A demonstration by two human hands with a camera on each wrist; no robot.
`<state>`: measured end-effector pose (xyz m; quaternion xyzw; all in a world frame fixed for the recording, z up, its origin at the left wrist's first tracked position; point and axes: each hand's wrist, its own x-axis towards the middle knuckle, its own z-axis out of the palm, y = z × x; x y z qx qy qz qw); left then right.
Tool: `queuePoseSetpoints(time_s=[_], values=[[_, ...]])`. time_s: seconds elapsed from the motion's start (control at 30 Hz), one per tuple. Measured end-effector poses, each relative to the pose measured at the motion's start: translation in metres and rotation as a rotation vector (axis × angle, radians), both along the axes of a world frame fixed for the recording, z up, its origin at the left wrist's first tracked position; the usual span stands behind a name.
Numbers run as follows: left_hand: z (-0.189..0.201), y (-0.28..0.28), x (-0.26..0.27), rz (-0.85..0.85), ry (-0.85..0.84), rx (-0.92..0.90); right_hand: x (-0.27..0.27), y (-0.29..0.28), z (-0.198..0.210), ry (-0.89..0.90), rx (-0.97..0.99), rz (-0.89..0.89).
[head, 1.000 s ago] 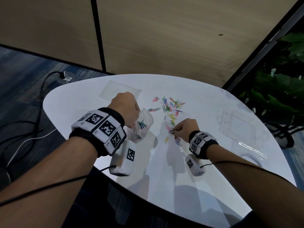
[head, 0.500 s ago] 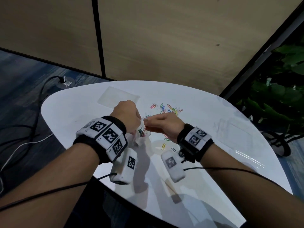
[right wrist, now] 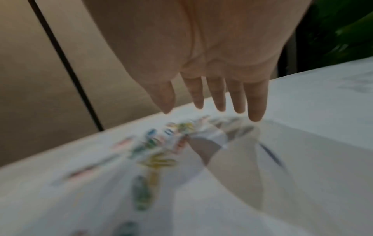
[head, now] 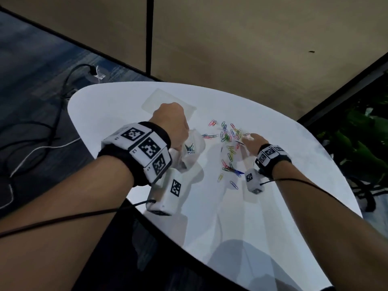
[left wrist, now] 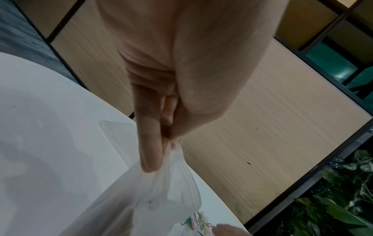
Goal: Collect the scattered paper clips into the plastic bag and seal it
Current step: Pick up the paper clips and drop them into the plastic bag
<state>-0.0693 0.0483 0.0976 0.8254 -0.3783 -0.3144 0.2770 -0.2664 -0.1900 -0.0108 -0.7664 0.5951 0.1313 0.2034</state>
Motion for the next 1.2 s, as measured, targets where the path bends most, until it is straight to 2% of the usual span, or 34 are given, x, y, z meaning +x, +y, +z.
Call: queuePoseSetpoints(time_s=[0.03, 0.17, 0.2, 0.27, 0.37, 0.5, 0.6, 0.7, 0.77, 0.9, 0.93, 1.0, 1.1, 1.2], values=[[-0.001, 0.000, 0.002, 0.003, 0.002, 0.001, 0.001, -0.005, -0.010, 0.027, -0.011, 0.004], [-0.004, -0.002, 0.005, 0.004, 0.003, 0.003, 0.037, -0.020, -0.033, -0.124, -0.063, -0.014], [-0.005, -0.003, 0.005, 0.002, -0.001, 0.000, 0.048, -0.026, -0.040, -0.123, -0.069, 0.042], [-0.005, -0.004, 0.004, -0.005, -0.004, 0.004, 0.068, -0.026, -0.043, -0.013, -0.074, 0.239], [-0.003, -0.006, 0.002, -0.016, -0.012, 0.015, 0.079, -0.004, -0.035, 0.115, -0.178, 0.452], [-0.003, -0.006, -0.002, -0.024, -0.017, 0.009, 0.070, 0.017, -0.030, 0.129, -0.320, 0.515], [-0.004, -0.006, -0.005, -0.034, -0.025, 0.010, 0.051, 0.013, -0.026, 0.006, -0.264, 0.364], [-0.002, -0.007, -0.006, -0.041, -0.024, 0.019, 0.031, 0.004, -0.015, -0.270, -0.142, 0.014], [-0.001, -0.008, -0.007, -0.054, -0.027, 0.031, 0.021, 0.003, 0.001, -0.498, 0.069, -0.208], [0.002, -0.013, -0.011, -0.068, -0.032, 0.054, 0.018, 0.024, 0.042, -1.073, 0.412, -0.511], [0.002, -0.014, -0.012, -0.066, -0.034, 0.057, 0.021, 0.036, 0.054, -1.182, 0.505, -0.519], [0.003, -0.016, -0.015, -0.049, -0.035, 0.056, 0.028, 0.059, 0.072, -1.268, 0.685, -0.479], [0.003, -0.019, -0.019, -0.009, -0.029, 0.039, 0.041, 0.091, 0.081, -1.237, 0.842, -0.398], [0.004, -0.020, -0.021, 0.025, -0.043, 0.028, 0.050, 0.115, 0.077, -1.136, 0.814, -0.334]])
